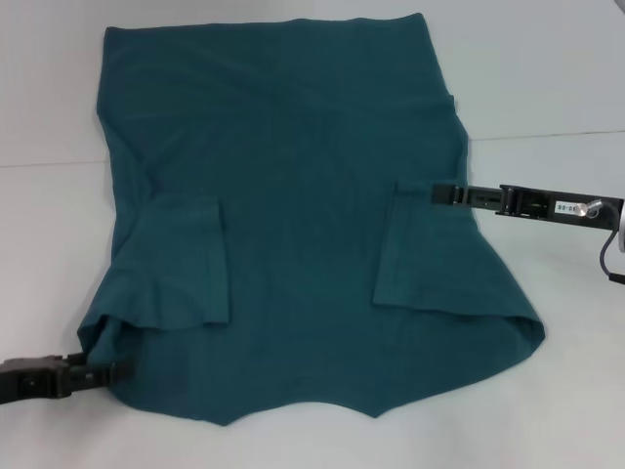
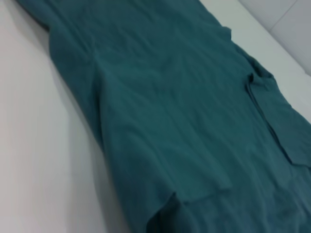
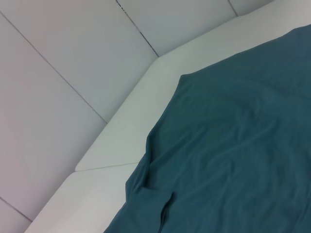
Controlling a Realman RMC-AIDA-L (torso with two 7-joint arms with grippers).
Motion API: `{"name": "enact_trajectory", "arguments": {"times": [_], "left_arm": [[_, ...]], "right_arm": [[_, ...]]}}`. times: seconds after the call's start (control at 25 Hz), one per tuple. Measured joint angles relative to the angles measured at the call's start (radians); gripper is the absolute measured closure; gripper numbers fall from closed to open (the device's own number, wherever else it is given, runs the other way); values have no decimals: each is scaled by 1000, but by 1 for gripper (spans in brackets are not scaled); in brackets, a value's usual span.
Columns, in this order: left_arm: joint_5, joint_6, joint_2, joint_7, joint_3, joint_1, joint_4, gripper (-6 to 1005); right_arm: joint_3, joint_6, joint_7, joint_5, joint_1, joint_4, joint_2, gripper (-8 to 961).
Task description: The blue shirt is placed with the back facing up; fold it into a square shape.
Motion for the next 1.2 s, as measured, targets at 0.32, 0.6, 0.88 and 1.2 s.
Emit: {"name": "enact_trajectory", "arguments": {"times": [0.32,0.6,0.88,1.2], "left_arm": [[24,59,4,-19,-1,0,17,153],[47,82,9,-36,4,-6,23,156],[52,65,9,-40,8,-13,22,158],[53,19,9,-43,10,-31,13,162]], "right_arm": [[11,0,2,0,3,-1,-5,37],[21,1,3,0,4,-1,-7,37],[27,1,4,0,4,-1,-9,38],[34,-2,5,0,4,-1,-9,37]]}}
